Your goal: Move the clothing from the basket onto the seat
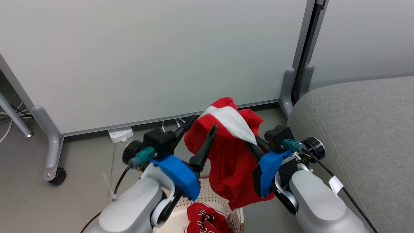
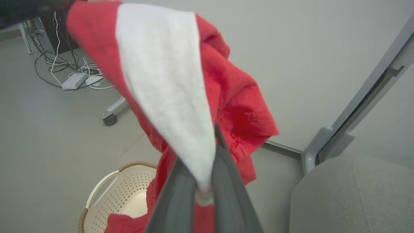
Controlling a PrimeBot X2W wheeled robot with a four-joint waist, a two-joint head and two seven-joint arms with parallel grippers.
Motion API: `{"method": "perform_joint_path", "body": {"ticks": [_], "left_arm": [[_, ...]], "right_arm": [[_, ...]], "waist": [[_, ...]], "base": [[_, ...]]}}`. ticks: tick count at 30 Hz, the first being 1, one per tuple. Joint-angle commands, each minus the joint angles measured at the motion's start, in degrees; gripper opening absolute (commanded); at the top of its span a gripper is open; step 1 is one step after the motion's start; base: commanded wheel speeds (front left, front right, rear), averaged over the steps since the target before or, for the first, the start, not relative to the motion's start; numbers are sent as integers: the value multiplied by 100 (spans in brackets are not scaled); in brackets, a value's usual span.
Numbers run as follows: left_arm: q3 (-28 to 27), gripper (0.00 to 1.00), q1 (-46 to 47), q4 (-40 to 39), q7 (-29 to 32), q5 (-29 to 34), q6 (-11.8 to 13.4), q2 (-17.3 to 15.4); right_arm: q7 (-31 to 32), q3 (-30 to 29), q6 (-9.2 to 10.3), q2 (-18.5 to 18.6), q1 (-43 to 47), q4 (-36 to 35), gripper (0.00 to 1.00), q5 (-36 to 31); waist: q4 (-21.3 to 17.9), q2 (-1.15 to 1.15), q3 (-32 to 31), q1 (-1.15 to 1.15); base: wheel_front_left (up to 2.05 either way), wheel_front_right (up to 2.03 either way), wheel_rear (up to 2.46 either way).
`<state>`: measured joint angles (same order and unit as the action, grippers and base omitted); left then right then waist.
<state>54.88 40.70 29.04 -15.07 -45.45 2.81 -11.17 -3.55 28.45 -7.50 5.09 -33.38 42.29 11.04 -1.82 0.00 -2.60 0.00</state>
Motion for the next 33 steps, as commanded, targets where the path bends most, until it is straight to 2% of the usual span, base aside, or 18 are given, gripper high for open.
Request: {"method": "perform_joint_path", "body": {"ticks": [1,8,13,23,33], "left_arm": [[-102,100,-198,-86,-13,118,4,-77],[-1048,100,-1563,-892,-15,1056,-157,-410],[-1566,100,-2256,-1112,-15,1401,-281,-461],[-2152,100,-2674,-1149,-16,1884,-527,-272],[-2441,100,-2591,-1111,-15,2214,-733,-72]], "right_arm": [[-23,-17,2,29,-43,-41,0,-24],[19,-68,2,106,57,-147,0,-51],[49,-158,2,155,140,-216,0,-73],[103,-388,2,182,239,-357,0,-101],[183,-703,2,306,264,-555,0,-203]], "waist": [[2,0,11,0],[-17,0,25,0],[-20,0,18,0],[-135,0,40,0],[-789,0,128,0]], "base": [[0,0,0],[0,0,0],[0,0,0],[0,0,0],[0,0,0]]}}
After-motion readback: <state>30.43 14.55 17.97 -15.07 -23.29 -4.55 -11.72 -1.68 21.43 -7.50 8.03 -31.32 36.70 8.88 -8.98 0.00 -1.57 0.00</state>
